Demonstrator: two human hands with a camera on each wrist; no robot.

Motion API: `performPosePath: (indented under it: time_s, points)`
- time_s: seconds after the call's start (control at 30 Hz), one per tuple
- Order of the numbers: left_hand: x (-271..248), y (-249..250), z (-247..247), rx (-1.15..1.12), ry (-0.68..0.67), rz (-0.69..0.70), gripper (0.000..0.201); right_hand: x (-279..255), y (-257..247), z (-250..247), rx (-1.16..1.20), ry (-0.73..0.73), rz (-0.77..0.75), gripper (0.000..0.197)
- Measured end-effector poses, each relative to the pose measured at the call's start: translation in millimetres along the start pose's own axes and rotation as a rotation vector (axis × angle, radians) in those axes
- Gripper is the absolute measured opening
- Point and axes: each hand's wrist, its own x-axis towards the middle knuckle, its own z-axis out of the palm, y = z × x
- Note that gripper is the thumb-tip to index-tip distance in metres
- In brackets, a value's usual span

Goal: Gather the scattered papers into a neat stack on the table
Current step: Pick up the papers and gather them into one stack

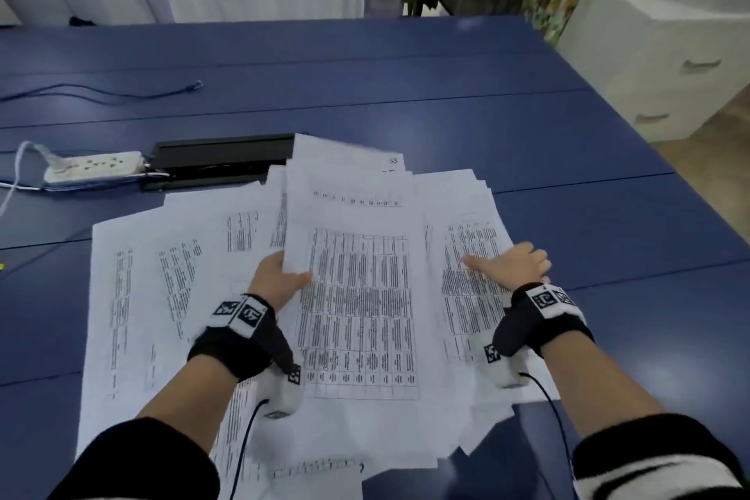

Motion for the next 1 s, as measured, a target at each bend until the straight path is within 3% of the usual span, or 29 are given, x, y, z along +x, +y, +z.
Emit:
performPosePath:
  time_s: [0.13, 0.23, 0.3, 0.4, 0.5, 0.73, 1.0]
  points:
    - [-2, -5, 2, -0.178, -0.010, -0.019, 0.040, -1, 1, 1, 0.012, 0.026, -0.013, 0.102]
    - [-5, -14, -2, -0.285, 0.065, -0.049, 0.037, -5, -3, 4, 0.025, -0.006, -0.031, 0.099]
    - [-2, -26, 3, -0.135, 0.109, -0.076, 0.040, -9, -10, 8, 0.065, -0.067, -0.043, 0.099]
    - [-4, -32, 23, 0.110, 0.027, -0.105, 0.056, -12, -19, 13, 0.115, -0.179, -0.093, 0.087]
    - [-9, -24, 41, 0.214, -0.032, -0.116, 0.067, -16, -21, 13, 0.088, -0.216, -0.117, 0.074]
    - [-15, -1, 68, -0.025, -0.197, -0.046, 0.060, -16, -17, 8, 0.125, -0.243, -0.136, 0.057]
    - [-9, 16, 71, -0.112, -0.159, -0.113, 0.048, -19, -12, 11, 0.202, -0.236, -0.193, 0.047]
